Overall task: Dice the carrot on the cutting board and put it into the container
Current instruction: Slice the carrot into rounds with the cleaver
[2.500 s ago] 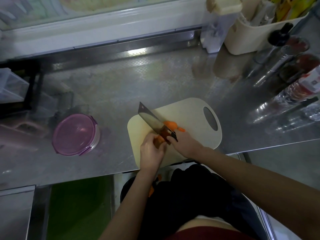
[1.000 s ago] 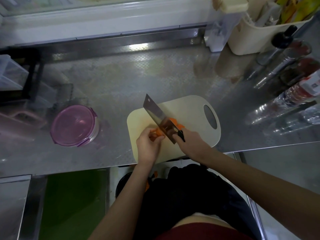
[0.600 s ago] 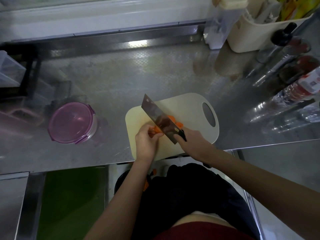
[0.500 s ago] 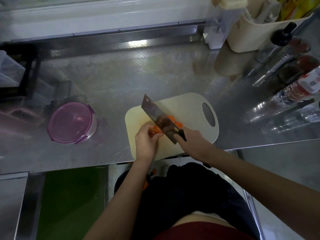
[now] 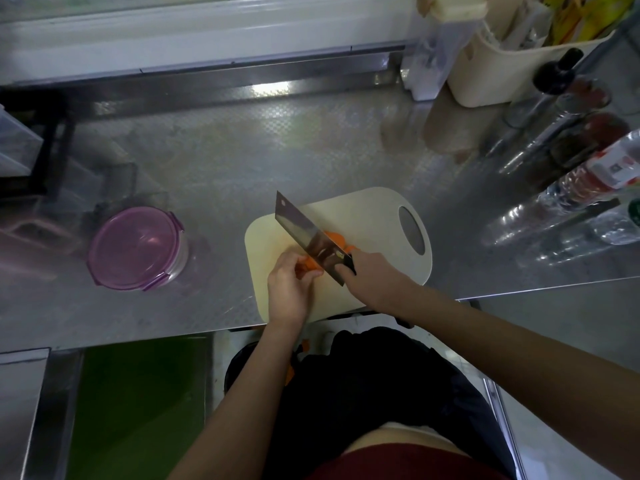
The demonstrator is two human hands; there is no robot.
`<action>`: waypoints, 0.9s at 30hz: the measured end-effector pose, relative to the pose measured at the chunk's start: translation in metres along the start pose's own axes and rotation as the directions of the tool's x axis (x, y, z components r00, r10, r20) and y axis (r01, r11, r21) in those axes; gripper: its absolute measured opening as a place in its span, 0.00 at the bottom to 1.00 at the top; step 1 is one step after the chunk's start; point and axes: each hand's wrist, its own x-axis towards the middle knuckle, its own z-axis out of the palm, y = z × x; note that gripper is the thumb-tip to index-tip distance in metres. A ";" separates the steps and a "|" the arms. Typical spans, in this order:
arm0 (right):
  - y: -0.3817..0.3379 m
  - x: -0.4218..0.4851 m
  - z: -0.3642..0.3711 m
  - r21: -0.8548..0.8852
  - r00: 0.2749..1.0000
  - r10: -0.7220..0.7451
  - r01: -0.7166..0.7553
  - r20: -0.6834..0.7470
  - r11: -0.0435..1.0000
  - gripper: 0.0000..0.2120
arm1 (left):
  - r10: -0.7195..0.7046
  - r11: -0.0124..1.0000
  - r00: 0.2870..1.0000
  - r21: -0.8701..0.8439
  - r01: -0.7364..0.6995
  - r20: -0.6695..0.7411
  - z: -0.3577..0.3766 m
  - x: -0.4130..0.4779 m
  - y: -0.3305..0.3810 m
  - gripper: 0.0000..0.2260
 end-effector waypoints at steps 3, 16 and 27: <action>-0.005 0.001 0.001 0.003 1.000 -0.015 0.015 -0.009 1.000 0.14 | 0.003 1.000 1.000 0.019 -0.003 -0.004 0.002 -0.001 -0.001 0.07; -0.010 0.015 0.006 -0.022 1.000 0.027 -0.027 -0.013 0.999 0.15 | 0.070 0.995 0.998 0.064 -0.070 -0.002 0.000 -0.006 0.001 0.06; 0.005 -0.004 0.004 -0.061 0.999 0.045 -0.045 0.009 0.997 0.16 | 0.050 0.994 0.999 0.101 -0.050 -0.002 -0.006 -0.004 0.015 0.06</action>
